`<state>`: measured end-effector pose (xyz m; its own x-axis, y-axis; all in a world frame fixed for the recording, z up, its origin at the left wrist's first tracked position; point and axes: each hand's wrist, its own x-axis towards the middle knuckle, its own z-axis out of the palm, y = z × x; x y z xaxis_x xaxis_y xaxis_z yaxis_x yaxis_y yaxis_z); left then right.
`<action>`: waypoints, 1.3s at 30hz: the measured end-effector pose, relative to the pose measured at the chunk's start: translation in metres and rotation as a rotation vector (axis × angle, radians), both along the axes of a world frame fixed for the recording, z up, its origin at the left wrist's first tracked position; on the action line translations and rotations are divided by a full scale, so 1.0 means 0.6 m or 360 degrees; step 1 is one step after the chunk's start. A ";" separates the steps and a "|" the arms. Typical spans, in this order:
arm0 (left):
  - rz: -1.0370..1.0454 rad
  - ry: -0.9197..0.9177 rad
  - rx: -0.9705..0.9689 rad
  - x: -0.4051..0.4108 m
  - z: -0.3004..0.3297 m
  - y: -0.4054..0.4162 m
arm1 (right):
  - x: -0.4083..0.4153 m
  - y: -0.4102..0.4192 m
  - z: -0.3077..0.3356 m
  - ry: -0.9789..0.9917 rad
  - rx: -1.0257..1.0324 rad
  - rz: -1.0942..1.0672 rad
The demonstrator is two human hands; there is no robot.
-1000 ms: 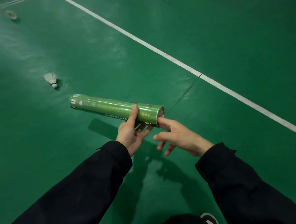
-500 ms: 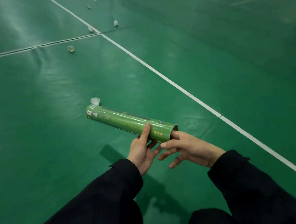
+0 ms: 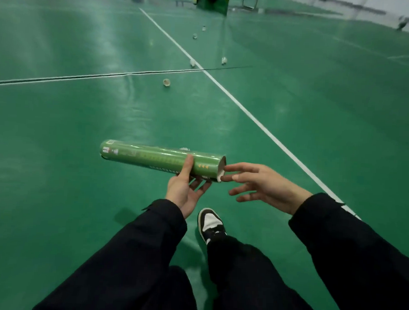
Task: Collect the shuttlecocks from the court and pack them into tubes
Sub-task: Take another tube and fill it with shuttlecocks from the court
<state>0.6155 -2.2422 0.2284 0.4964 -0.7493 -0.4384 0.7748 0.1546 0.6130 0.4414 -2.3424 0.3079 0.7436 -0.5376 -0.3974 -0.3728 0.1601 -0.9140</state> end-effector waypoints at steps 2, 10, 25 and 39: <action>0.0059 0.0003 0.0002 0.039 -0.006 -0.013 | 0.052 -0.024 -0.017 -0.0035 -0.0014 -0.0031; 0.0309 -0.0049 0.0179 0.219 -0.122 -0.148 | 0.273 -0.219 -0.195 0.0068 -0.0085 -0.0248; 0.0664 0.0128 0.0441 0.392 -0.307 -0.318 | 0.588 -0.484 -0.553 0.0449 -0.0663 0.0247; 0.0990 0.0219 0.0287 0.410 -0.279 -0.217 | 0.518 -0.384 -0.477 -0.0324 -0.0579 -0.0220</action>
